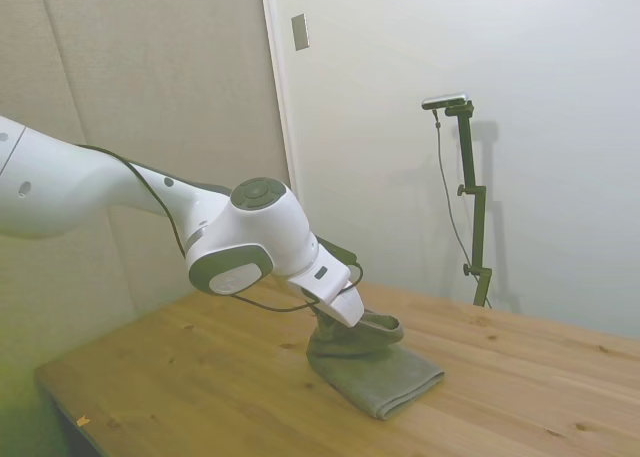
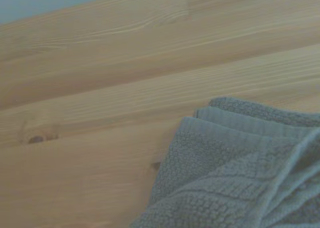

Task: Unfold the towel

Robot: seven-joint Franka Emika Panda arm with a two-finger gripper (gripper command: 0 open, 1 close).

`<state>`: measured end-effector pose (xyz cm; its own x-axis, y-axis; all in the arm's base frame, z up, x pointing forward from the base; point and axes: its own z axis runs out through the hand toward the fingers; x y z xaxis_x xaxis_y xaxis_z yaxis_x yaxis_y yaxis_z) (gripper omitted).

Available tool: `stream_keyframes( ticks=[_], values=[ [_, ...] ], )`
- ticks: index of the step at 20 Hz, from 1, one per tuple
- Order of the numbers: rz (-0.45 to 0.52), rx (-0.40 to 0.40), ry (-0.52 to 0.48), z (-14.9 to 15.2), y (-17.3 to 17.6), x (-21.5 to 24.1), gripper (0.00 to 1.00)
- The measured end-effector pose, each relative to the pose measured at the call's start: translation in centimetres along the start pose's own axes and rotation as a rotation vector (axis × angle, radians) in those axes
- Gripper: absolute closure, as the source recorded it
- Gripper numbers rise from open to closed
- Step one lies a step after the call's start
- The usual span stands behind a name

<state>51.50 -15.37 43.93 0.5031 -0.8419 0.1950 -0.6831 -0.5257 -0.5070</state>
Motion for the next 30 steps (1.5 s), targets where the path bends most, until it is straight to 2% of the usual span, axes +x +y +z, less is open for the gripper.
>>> stream_keyframes(
  ticks=[6,13,21,25,26,30],
  values=[
    [-0.005,-0.008,0.036,0.5,-3.3,0.9,1.00],
    [-0.040,-0.010,0.012,3.0,-7.4,-0.6,1.00],
    [-0.154,-0.050,-0.031,5.4,-12.3,-6.1,1.00],
    [-0.206,-0.101,-0.044,6.5,-13.1,-8.7,1.00],
    [-0.217,-0.111,-0.048,6.9,-13.1,-9.2,0.00],
    [-0.229,-0.140,-0.071,8.4,-13.0,-11.2,0.00]
  ],
)
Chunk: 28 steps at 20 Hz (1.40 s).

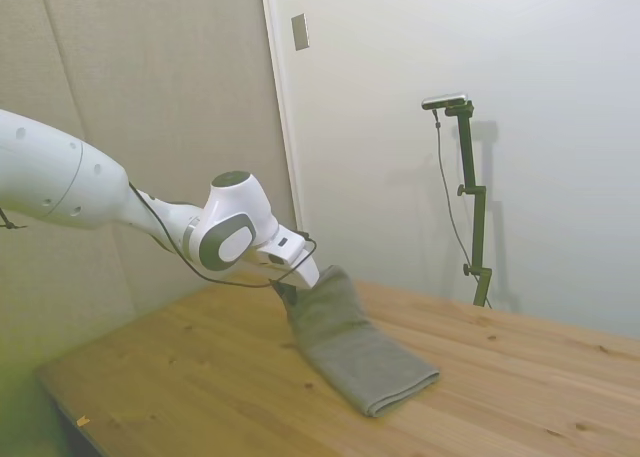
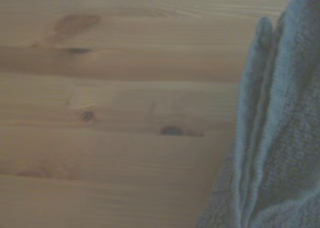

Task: Unfold the towel

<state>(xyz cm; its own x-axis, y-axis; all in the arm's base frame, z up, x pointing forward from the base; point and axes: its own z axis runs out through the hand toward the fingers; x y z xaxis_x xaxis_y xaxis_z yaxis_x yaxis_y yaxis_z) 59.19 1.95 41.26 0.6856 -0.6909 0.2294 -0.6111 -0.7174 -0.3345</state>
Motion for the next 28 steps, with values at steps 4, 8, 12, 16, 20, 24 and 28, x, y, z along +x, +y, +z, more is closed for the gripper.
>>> stream_keyframes(
  ticks=[4,8,12,16,20,24,28],
  values=[
    [-0.013,-0.001,-0.010,0.3,-0.5,-0.9,0.00],
    [-0.025,-0.003,-0.021,0.7,-0.8,-1.6,0.00],
    [-0.032,-0.001,-0.024,0.6,-1.0,-2.0,0.00],
    [-0.042,0.006,-0.025,0.2,-1.5,-2.4,0.00],
    [-0.057,0.003,-0.041,-0.6,-2.2,-3.1,0.00],
    [-0.006,-0.105,-0.027,-2.3,-1.8,-3.2,0.00],
    [0.124,-0.249,-0.033,-5.7,-2.4,-4.5,0.00]
  ],
)
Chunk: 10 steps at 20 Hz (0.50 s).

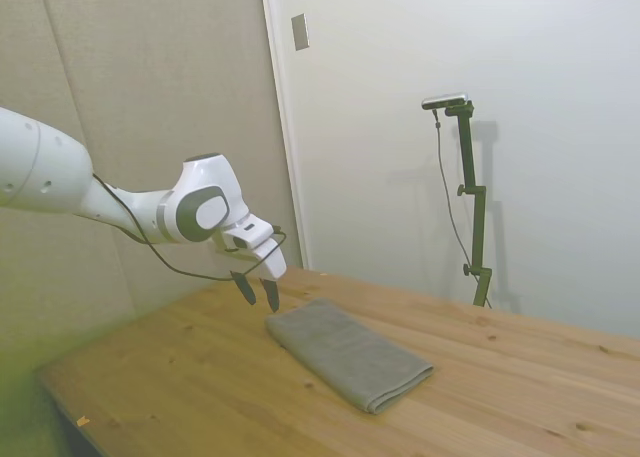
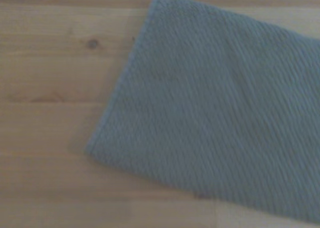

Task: Unfold the towel

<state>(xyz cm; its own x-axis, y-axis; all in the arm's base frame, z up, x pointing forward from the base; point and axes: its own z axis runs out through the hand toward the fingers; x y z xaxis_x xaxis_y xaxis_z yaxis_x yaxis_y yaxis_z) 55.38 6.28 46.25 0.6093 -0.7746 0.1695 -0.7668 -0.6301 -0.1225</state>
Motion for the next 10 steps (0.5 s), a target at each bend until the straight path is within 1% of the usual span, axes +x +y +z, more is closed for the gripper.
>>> stream_keyframes(
  ticks=[2,5,7,10],
  values=[
    [0.067,-0.073,0.008,-2.4,0.1,-2.2,0.00],
    [0.043,-0.095,0.001,-5.2,0.6,-6.4,0.00],
    [0.021,-0.100,-0.003,-6.4,2.2,-9.2,0.00],
    [0.021,-0.111,-0.002,-8.2,6.0,-12.2,0.00]
  ],
)
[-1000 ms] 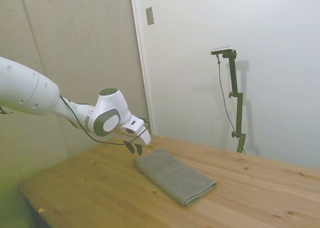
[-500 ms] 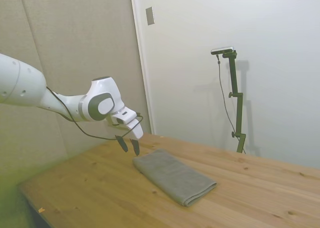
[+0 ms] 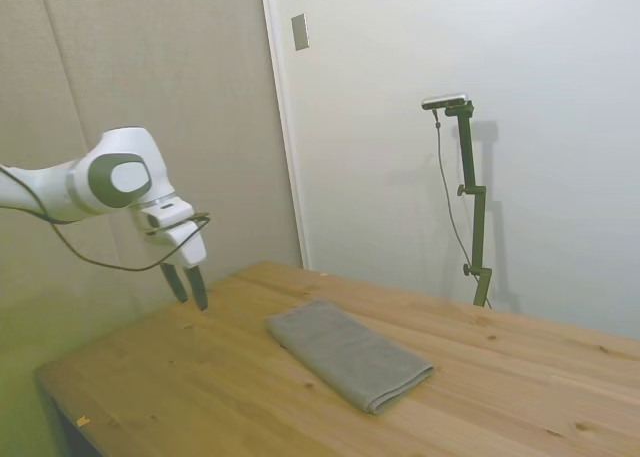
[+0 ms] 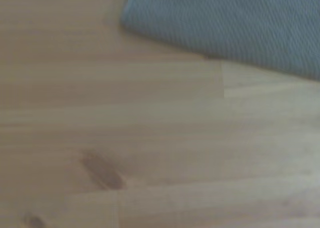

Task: Unfold the towel

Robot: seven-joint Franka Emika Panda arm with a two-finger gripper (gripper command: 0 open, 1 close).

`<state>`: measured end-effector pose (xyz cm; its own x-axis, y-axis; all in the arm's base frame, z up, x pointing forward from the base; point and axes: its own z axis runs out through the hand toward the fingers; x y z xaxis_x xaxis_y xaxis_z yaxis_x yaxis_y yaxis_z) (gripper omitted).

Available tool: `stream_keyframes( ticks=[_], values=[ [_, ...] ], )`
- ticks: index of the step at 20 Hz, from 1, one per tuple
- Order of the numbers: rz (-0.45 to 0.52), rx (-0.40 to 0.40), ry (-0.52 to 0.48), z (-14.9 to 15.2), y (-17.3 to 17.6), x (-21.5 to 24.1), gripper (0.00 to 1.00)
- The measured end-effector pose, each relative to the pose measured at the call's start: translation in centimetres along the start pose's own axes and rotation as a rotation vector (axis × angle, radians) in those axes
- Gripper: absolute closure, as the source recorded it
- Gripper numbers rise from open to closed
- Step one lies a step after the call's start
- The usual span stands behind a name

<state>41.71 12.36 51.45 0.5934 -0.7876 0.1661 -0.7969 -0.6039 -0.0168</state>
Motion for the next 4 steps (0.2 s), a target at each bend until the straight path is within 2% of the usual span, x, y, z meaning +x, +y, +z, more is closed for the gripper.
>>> stream_keyframes(
  ticks=[4],
  values=[
    [0.047,0.003,0.016,-1.8,4.8,-0.8,0.00]
  ],
)
